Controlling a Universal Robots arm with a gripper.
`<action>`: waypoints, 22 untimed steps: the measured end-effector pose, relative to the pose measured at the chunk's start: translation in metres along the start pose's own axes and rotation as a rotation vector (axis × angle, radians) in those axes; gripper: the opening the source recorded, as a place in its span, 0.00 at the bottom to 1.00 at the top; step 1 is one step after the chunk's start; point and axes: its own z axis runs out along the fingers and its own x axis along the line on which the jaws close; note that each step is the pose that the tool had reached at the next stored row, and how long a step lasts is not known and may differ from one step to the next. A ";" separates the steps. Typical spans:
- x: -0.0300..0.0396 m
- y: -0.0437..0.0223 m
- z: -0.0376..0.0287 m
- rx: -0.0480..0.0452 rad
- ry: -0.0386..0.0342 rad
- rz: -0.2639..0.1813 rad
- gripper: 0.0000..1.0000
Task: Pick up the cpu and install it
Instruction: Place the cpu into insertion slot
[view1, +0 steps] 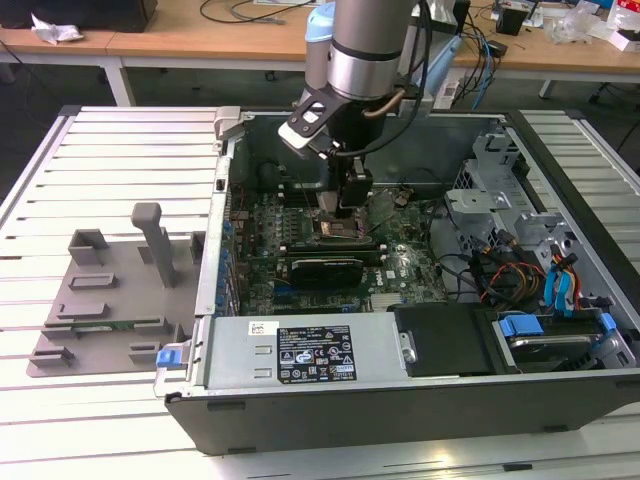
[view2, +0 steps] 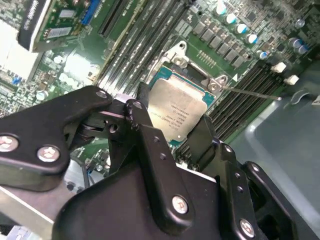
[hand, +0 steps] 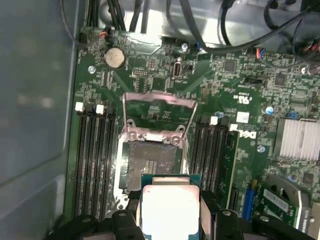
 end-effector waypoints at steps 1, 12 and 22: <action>0.0016 0.0002 0.0007 0.0001 0.0001 0.001 0.55; 0.0079 0.0068 0.0128 0.0025 0.0037 0.070 0.55; 0.0084 0.0075 0.0254 0.0025 0.0037 0.070 0.55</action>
